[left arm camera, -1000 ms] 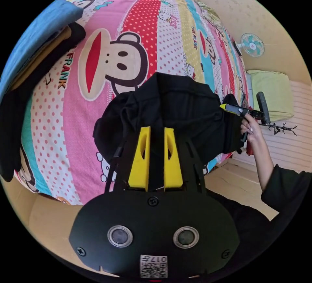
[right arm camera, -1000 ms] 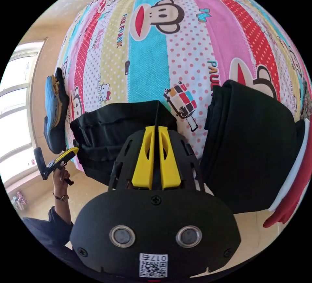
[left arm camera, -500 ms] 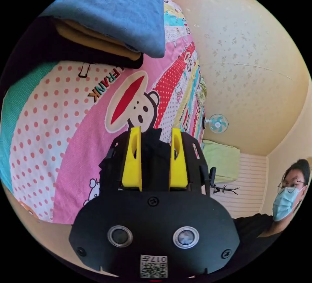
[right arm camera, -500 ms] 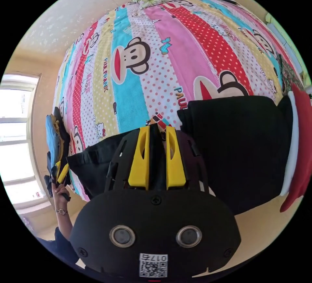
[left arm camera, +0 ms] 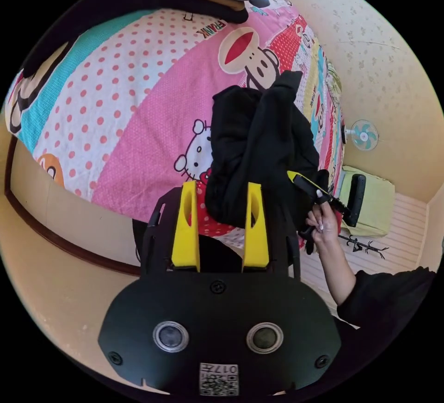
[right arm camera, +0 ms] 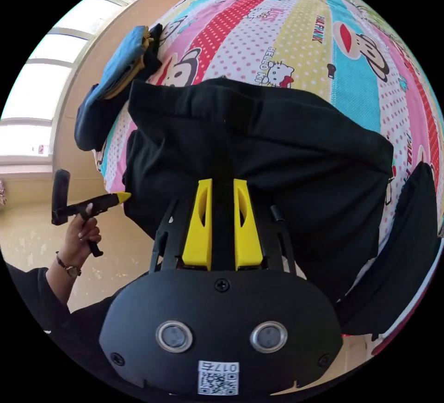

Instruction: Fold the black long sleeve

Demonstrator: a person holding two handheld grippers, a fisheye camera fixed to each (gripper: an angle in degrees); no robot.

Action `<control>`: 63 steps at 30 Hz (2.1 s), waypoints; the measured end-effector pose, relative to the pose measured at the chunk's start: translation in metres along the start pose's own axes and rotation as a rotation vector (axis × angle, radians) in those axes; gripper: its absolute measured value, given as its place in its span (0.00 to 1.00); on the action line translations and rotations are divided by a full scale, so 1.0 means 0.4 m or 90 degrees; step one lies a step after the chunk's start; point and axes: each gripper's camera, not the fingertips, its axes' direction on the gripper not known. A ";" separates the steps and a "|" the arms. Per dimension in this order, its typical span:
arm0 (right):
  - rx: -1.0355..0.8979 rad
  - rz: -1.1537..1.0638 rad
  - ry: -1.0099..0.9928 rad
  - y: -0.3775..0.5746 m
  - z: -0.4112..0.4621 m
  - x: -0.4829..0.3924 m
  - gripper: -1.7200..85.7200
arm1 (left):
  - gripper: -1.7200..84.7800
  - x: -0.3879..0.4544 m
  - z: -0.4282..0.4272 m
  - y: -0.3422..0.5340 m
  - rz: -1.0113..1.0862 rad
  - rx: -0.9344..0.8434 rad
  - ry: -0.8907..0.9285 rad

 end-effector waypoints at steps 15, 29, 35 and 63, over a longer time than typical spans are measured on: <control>0.111 0.229 -0.007 0.431 -0.467 0.429 0.10 | 0.03 0.755 0.316 0.156 0.475 -0.083 0.104; 0.044 0.337 -0.242 0.540 -0.553 0.662 0.14 | 0.23 0.372 0.521 0.190 0.162 -0.029 -0.010; 0.006 0.529 -0.535 0.562 -0.439 0.740 0.20 | 0.07 0.327 0.628 0.222 0.076 -0.114 0.116; 0.393 0.349 -0.671 0.335 -1.101 0.639 0.09 | 0.07 1.437 0.286 0.546 0.563 -0.110 0.258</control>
